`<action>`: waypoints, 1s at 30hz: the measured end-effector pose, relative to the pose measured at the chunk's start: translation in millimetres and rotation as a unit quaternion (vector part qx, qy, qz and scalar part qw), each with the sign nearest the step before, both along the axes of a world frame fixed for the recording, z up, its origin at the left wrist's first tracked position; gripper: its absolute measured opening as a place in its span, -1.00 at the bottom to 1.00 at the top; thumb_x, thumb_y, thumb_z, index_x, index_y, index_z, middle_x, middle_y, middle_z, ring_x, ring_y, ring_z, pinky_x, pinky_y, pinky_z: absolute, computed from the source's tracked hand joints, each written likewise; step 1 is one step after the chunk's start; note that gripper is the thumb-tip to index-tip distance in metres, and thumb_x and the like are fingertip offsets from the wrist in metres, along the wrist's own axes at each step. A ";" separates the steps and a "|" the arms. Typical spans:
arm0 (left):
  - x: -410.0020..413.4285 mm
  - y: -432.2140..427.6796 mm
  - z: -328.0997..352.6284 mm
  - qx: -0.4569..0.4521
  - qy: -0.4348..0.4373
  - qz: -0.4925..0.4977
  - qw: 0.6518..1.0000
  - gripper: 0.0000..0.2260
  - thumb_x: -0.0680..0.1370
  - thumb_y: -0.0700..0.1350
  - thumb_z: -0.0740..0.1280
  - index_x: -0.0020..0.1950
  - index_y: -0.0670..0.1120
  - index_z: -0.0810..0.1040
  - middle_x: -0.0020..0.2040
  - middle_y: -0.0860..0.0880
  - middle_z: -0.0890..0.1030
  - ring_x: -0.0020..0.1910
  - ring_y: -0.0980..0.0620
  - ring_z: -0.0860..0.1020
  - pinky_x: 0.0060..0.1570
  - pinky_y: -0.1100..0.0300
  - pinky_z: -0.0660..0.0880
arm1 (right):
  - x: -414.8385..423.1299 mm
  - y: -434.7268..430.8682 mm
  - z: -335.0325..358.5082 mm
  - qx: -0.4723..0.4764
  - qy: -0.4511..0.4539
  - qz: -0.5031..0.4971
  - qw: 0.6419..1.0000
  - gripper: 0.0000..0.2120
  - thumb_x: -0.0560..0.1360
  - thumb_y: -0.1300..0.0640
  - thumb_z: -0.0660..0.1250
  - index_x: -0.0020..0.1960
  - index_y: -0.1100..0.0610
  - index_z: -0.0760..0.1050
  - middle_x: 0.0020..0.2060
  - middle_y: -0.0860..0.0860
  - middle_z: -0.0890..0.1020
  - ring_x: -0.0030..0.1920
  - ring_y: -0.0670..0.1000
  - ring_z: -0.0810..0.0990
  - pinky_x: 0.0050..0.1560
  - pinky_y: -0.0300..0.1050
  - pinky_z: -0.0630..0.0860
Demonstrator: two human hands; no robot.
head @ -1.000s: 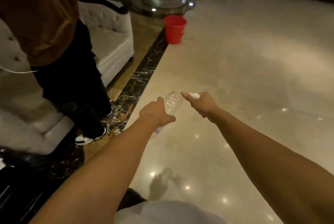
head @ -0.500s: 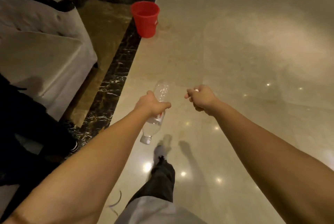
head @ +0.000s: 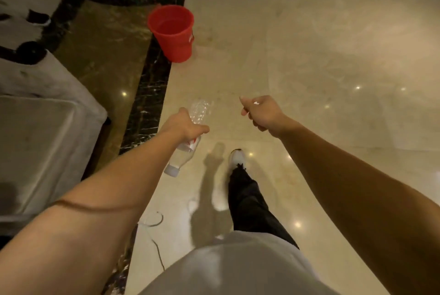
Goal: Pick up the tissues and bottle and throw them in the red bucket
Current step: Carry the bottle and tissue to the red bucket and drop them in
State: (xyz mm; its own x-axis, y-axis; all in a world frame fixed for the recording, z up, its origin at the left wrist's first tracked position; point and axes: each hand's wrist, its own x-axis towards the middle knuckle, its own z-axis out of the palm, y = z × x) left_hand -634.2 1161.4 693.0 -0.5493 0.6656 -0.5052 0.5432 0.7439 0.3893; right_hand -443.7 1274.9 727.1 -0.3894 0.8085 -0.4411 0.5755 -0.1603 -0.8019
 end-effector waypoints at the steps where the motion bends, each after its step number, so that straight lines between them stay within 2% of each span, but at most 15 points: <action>1: -18.1 28.6 -1.3 0.003 0.003 0.010 1.000 -0.26 0.33 0.24 0.41 0.37 -0.10 0.29 0.12 -0.12 0.53 -0.13 -0.08 0.51 -0.25 0.12 0.45 | -16.2 29.8 -4.5 0.005 -0.004 0.000 1.000 -0.51 0.54 -0.21 0.23 -0.35 0.15 0.52 -0.51 0.03 0.39 -0.57 -0.02 0.31 -0.60 -0.30 0.20; 5: -98.7 134.0 8.7 -0.015 0.024 0.054 0.998 -0.23 0.35 0.23 0.43 0.40 -0.12 0.26 0.23 -0.17 0.51 0.09 -0.19 0.53 -0.15 0.08 0.46 | -95.0 155.3 -10.9 -0.002 -0.053 0.041 0.998 -0.46 0.52 -0.29 0.19 -0.41 0.12 0.35 -0.53 0.03 0.37 -0.57 0.01 0.29 -0.57 -0.25 0.23; 8: -152.6 196.1 25.7 -0.020 0.031 0.067 0.997 -0.20 0.34 0.23 0.44 0.41 -0.16 0.26 0.27 -0.20 0.51 0.16 -0.21 0.53 -0.02 0.04 0.50 | -160.0 236.8 0.8 0.002 -0.093 0.065 0.994 -0.45 0.55 -0.28 0.14 -0.37 0.14 0.33 -0.48 0.07 0.38 -0.52 0.05 0.32 -0.45 -0.14 0.31; 12: -230.8 267.6 42.1 0.006 0.021 0.101 0.995 -0.17 0.34 0.24 0.43 0.45 -0.15 0.23 0.21 -0.17 0.53 0.06 -0.17 0.57 -0.15 0.04 0.55 | -263.6 320.0 21.7 0.043 -0.096 0.126 0.986 -0.46 0.58 -0.26 0.11 -0.38 0.13 0.30 -0.45 0.06 0.41 -0.50 0.05 0.35 -0.39 -0.13 0.35; 14: -278.0 311.4 35.1 0.011 0.013 0.123 0.992 -0.14 0.34 0.23 0.44 0.48 -0.15 0.21 0.22 -0.19 0.54 0.08 -0.18 0.57 -0.04 -0.02 0.58 | -318.5 363.5 19.9 0.063 -0.103 0.140 0.983 -0.47 0.56 -0.26 0.12 -0.39 0.11 0.28 -0.45 0.04 0.41 -0.48 0.03 0.37 -0.34 -0.13 0.39; 15: -295.2 326.8 29.8 0.015 0.009 0.129 0.991 -0.16 0.34 0.22 0.44 0.47 -0.15 0.22 0.20 -0.18 0.54 0.07 -0.17 0.58 -0.04 0.00 0.58 | -335.1 378.7 16.1 0.066 -0.102 0.142 0.982 -0.47 0.55 -0.26 0.14 -0.41 0.11 0.29 -0.48 0.04 0.42 -0.51 0.03 0.38 -0.37 -0.15 0.40; 18: -366.8 393.2 6.6 0.029 -0.004 0.151 0.988 -0.34 0.34 0.15 0.47 0.32 -0.13 0.40 -0.03 -0.12 0.59 -0.18 -0.04 0.60 -0.34 0.16 0.48 | -408.6 443.8 -1.1 0.052 -0.084 0.138 0.985 -0.49 0.53 -0.22 0.18 -0.43 0.12 0.34 -0.56 0.02 0.41 -0.61 0.01 0.34 -0.56 -0.25 0.30; 19: -387.6 413.9 -3.1 0.036 -0.013 0.152 0.988 -0.37 0.34 0.14 0.47 0.29 -0.13 0.43 -0.04 -0.12 0.60 -0.19 -0.05 0.61 -0.32 0.14 0.51 | -430.7 463.7 -6.5 0.047 -0.081 0.132 0.987 -0.51 0.53 -0.20 0.19 -0.42 0.12 0.36 -0.56 0.03 0.41 -0.62 0.01 0.33 -0.59 -0.27 0.28; 22: -470.9 493.3 -26.0 0.043 -0.063 0.176 0.981 -0.34 0.34 0.13 0.48 0.32 -0.16 0.42 0.07 -0.20 0.61 -0.07 -0.13 0.63 -0.07 0.00 0.60 | -512.7 539.2 -26.1 0.036 -0.103 0.104 0.989 -0.52 0.54 -0.15 0.21 -0.44 0.14 0.38 -0.64 0.02 0.41 -0.68 0.00 0.33 -0.63 -0.30 0.29; 26: -556.8 563.7 -33.1 0.025 -0.096 0.199 0.975 -0.32 0.31 0.09 0.48 0.34 -0.17 0.41 0.13 -0.22 0.58 0.02 -0.17 0.60 -0.02 -0.01 0.60 | -587.6 615.0 -30.7 0.005 -0.141 0.086 0.986 -0.52 0.56 -0.10 0.21 -0.44 0.15 0.35 -0.71 -0.03 0.39 -0.71 -0.02 0.33 -0.61 -0.30 0.28; 30: -627.6 626.3 -28.8 0.033 -0.119 0.214 0.969 -0.39 0.27 0.08 0.50 0.26 -0.11 0.49 0.07 -0.15 0.61 -0.07 -0.10 0.63 -0.09 0.03 0.62 | -646.1 685.8 -26.2 -0.016 -0.144 0.105 0.984 -0.51 0.58 -0.10 0.17 -0.42 0.16 0.39 -0.63 0.00 0.42 -0.67 -0.01 0.31 -0.60 -0.31 0.25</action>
State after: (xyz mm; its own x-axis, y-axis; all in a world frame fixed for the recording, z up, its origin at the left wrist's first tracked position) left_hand -1261.8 1787.7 664.2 -0.6553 0.4386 -0.6150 0.0803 0.8500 0.5206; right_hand -1089.8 1960.7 700.9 -0.4004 0.7085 -0.5812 0.8018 -0.0362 -0.5966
